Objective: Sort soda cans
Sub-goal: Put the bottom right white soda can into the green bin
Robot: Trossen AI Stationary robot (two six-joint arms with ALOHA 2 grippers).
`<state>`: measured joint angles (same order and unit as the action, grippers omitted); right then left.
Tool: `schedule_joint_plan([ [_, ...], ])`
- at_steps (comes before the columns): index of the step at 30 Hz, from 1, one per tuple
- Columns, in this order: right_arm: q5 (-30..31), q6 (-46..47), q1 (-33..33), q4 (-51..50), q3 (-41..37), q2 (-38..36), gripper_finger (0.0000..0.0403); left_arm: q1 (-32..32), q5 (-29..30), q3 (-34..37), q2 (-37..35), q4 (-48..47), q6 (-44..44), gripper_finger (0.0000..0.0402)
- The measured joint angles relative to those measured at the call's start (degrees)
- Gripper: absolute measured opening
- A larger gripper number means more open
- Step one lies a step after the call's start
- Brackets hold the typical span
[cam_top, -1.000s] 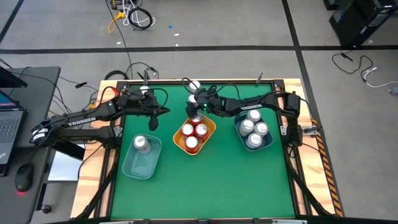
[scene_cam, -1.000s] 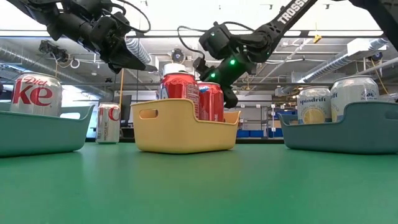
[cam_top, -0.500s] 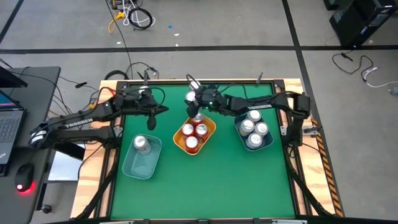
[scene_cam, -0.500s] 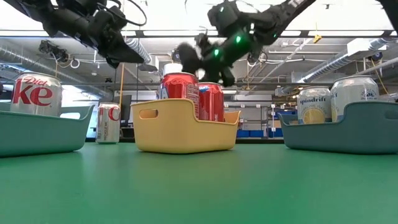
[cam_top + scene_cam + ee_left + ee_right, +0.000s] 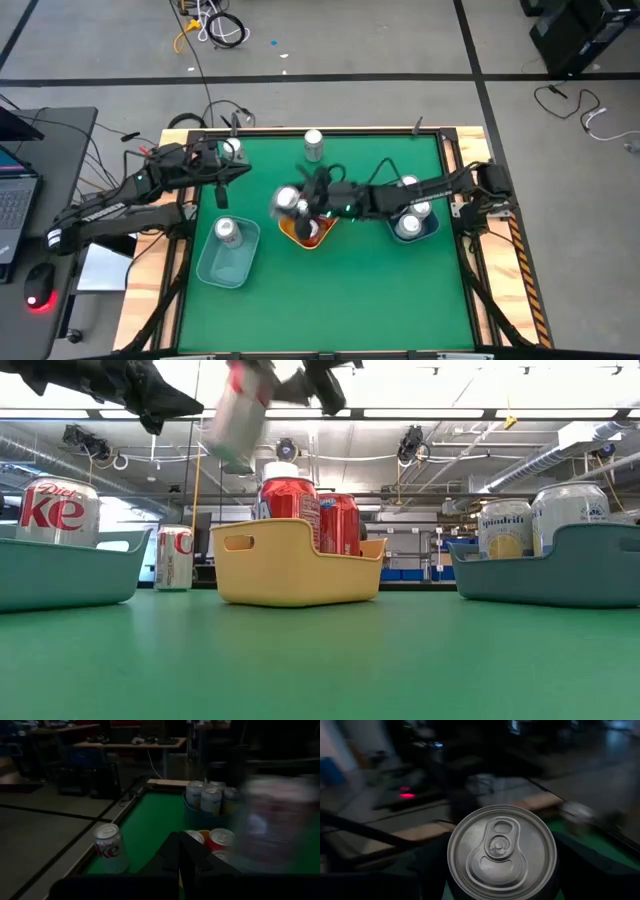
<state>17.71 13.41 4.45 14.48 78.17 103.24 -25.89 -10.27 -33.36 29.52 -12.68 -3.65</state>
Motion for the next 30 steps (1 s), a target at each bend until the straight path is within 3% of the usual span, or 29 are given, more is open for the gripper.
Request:
schedule_joint_plan([
  [8, -4.5, -3.3, 6.4, -7.4, 21.0, 13.7, 0.0284, 0.0, 4.7, 0.0, -3.9, -3.2, 1.1, 0.0001],
  [20, -11.0, -6.0, 7.4, -22.4, 53.5, 37.3, 0.0284, 0.0, 8.6, 0.0, -6.4, -3.5, 3.1, 0.0001],
  [23, -12.1, -6.1, 7.4, -23.0, 56.9, 41.1, 0.0284, 0.0, 8.6, 0.0, -6.3, -3.5, 4.0, 0.0001],
  [30, -14.4, -4.2, 7.6, -21.9, 54.2, 41.2, 0.0284, 0.0, 8.6, 0.0, -6.3, -3.5, 5.4, 0.0001],
])
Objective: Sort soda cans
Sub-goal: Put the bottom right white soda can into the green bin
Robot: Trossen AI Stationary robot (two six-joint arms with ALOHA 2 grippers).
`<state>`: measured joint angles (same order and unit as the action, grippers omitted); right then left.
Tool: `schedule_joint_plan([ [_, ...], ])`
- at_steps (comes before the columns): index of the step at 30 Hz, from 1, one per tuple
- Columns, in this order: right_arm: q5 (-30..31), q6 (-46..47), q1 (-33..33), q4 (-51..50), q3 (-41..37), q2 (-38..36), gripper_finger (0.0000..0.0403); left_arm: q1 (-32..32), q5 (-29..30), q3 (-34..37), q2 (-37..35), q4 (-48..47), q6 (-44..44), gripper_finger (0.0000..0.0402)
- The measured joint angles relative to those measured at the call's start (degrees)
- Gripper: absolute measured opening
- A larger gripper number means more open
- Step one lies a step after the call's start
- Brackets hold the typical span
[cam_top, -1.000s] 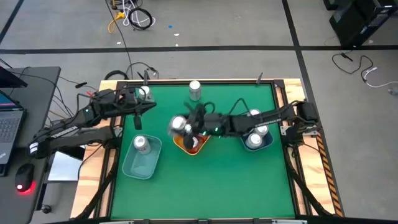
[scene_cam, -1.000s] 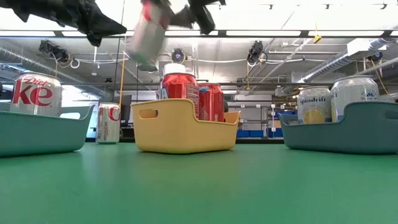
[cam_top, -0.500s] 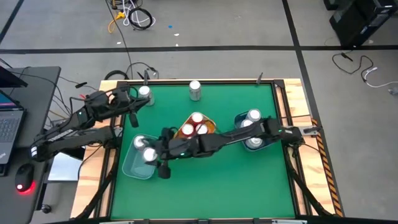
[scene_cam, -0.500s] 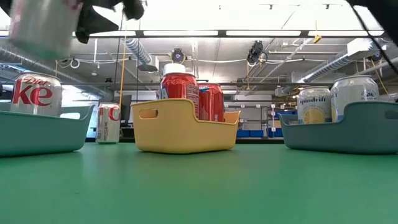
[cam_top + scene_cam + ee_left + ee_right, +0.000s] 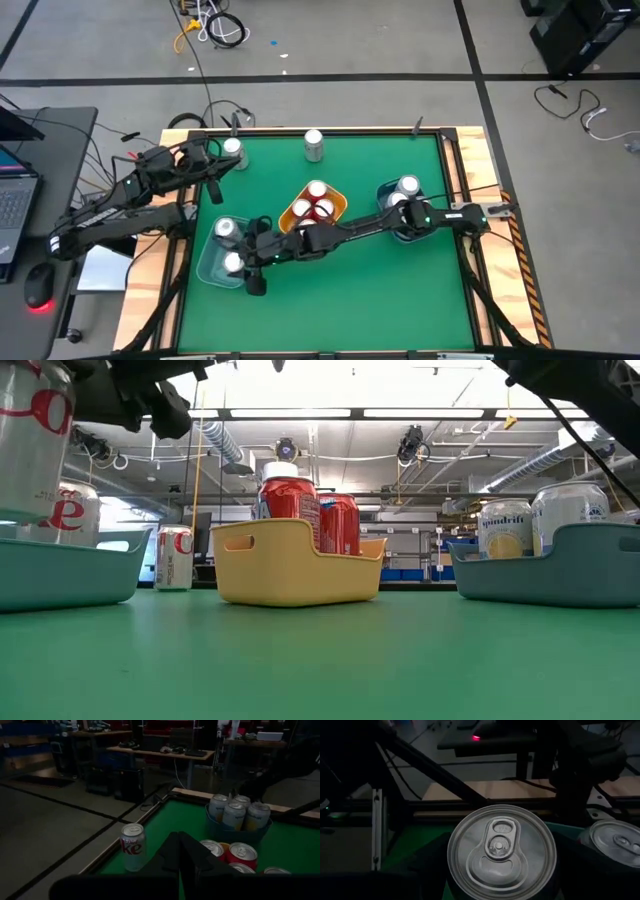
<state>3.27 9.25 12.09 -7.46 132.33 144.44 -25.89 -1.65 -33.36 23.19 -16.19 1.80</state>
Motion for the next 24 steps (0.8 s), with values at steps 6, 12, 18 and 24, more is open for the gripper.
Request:
schedule_joint_plan([
  [6, 2.6, -3.1, 0.6, -2.2, 0.0, 0.0, 0.0284, 0.0, 0.0, 0.0, 0.0, 0.0, 0.4, 0.0001],
  [12, 6.8, -4.3, -1.8, -6.0, 0.0, -0.2, 0.0284, 0.0, 0.0, 0.0, 0.0, -0.9, 0.8, 0.0001],
  [18, 8.1, -4.3, -4.4, -6.6, 0.0, -0.2, 0.0284, 0.0, 0.0, 0.0, 0.0, -2.5, 0.7, 0.0001],
  [24, 7.9, -3.9, -5.8, -7.7, -0.1, -0.2, 0.0284, 0.0, 0.0, 0.0, 0.0, -2.6, 0.4, 0.0001],
])
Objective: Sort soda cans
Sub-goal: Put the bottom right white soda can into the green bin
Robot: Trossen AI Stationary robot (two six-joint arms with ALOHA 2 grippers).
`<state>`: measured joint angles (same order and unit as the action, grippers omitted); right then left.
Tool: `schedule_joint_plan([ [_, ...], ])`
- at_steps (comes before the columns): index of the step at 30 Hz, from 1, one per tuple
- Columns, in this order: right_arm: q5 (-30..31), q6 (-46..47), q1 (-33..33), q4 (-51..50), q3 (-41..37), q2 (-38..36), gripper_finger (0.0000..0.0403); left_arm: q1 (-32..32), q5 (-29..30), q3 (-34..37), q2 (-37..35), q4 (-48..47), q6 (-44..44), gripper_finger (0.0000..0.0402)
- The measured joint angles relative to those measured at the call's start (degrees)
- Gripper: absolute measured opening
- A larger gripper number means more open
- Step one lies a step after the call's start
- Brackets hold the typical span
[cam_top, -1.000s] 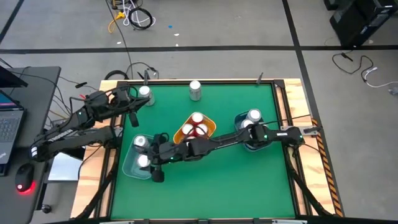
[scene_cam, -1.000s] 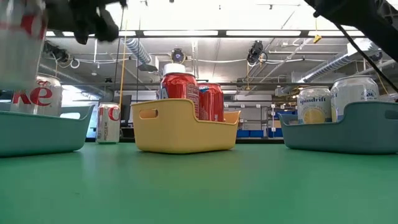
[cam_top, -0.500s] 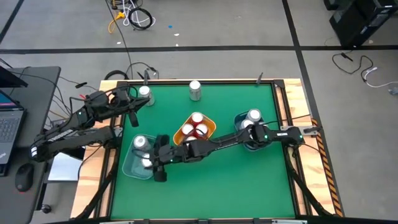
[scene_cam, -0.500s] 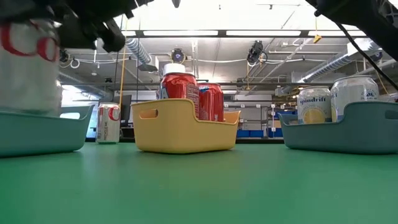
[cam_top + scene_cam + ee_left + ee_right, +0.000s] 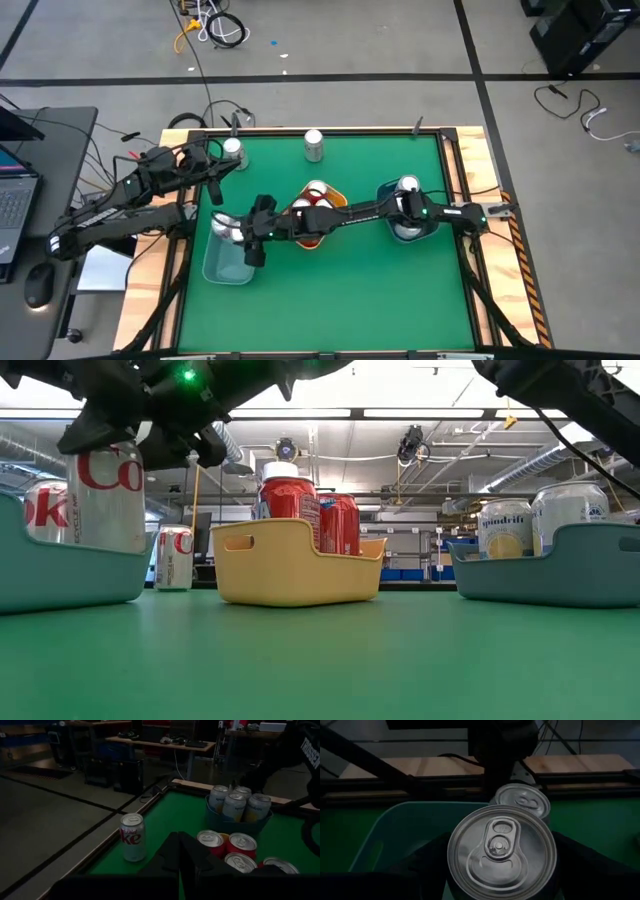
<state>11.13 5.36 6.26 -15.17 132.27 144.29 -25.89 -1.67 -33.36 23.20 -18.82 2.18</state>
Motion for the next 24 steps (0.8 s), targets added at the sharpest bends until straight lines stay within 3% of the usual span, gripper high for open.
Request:
schedule_joint_plan([
  [24, -3.4, 3.5, -1.1, 1.2, -1.2, 3.3, 0.0289, 0.2, -0.5, 0.0, 0.0, -0.4, 0.9, 0.0001],
])
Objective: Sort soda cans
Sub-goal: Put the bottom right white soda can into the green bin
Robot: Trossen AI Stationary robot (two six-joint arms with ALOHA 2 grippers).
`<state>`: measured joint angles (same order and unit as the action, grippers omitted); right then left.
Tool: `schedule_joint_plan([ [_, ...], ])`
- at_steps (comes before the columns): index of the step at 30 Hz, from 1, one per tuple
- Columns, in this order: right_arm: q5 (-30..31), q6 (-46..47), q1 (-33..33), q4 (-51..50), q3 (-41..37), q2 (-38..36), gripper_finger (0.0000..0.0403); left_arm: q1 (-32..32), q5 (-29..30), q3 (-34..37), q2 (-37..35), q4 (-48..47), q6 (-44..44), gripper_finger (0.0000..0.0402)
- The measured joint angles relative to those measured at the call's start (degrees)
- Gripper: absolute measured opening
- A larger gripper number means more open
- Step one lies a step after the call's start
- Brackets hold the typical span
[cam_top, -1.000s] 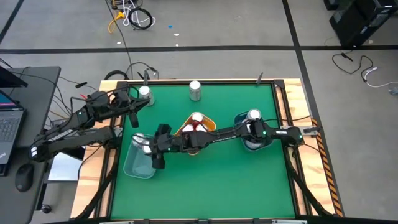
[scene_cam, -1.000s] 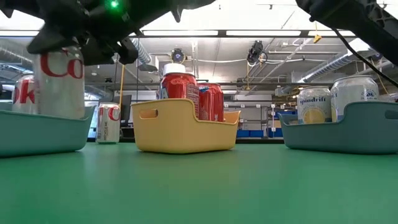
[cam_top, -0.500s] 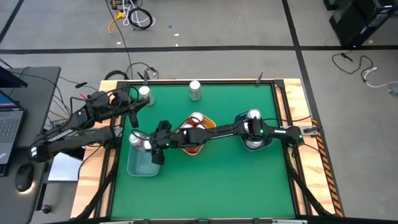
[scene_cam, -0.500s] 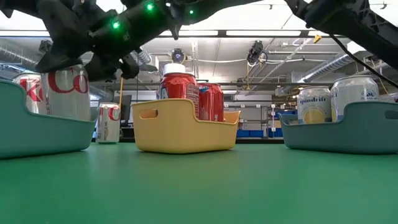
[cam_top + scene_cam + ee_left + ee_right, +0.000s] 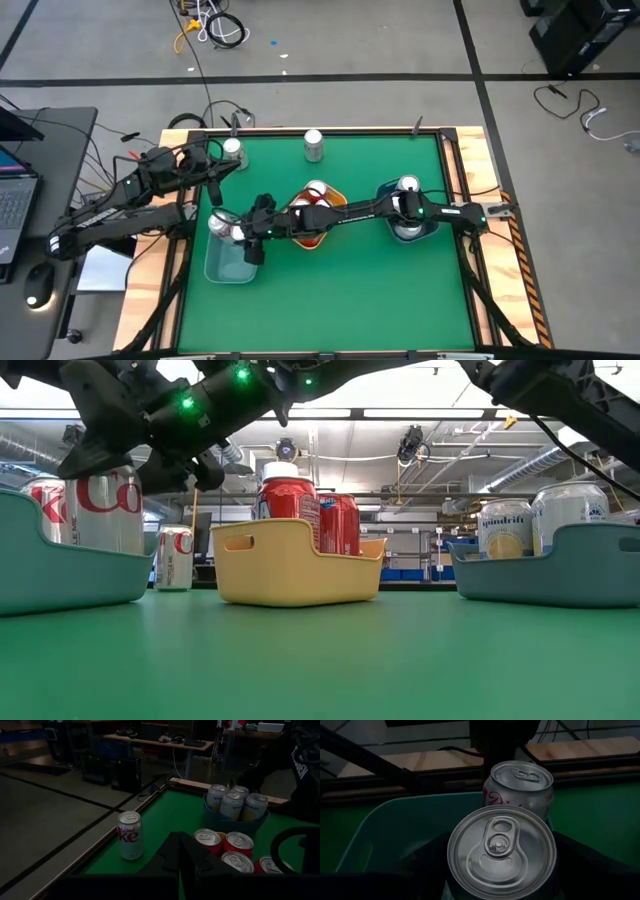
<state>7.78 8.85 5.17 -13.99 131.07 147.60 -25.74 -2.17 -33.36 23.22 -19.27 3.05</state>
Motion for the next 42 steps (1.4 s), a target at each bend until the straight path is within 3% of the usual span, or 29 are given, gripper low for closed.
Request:
schedule_joint_plan([
  [5, -0.3, 0.9, -0.1, -3.1, -0.5, 0.8, 0.0359, 0.0, 0.0, 0.0, 0.0, 0.0, 0.0, 0.0001],
  [8, -0.4, 1.5, -0.3, -3.0, -1.2, 0.7, 0.0373, 0.0, 0.0, 0.0, 0.0, 0.0, 0.0, 0.0001],
  [22, -2.6, -1.4, 0.4, 1.2, -2.4, 0.6, 0.0306, 0.0, -0.4, 0.0, 0.0, 0.0, 0.0, 0.0001],
  [30, -4.2, -2.9, 1.1, 2.0, -2.4, 0.6, 0.0320, 0.0, -0.4, 0.0, 0.0, 0.0, 0.0, 0.0001],
  [42, -5.1, -3.0, 1.3, 2.9, -2.3, 0.6, 0.0375, 0.0, -2.0, 0.0, 0.0, 0.0, 0.0, 0.0001],
])
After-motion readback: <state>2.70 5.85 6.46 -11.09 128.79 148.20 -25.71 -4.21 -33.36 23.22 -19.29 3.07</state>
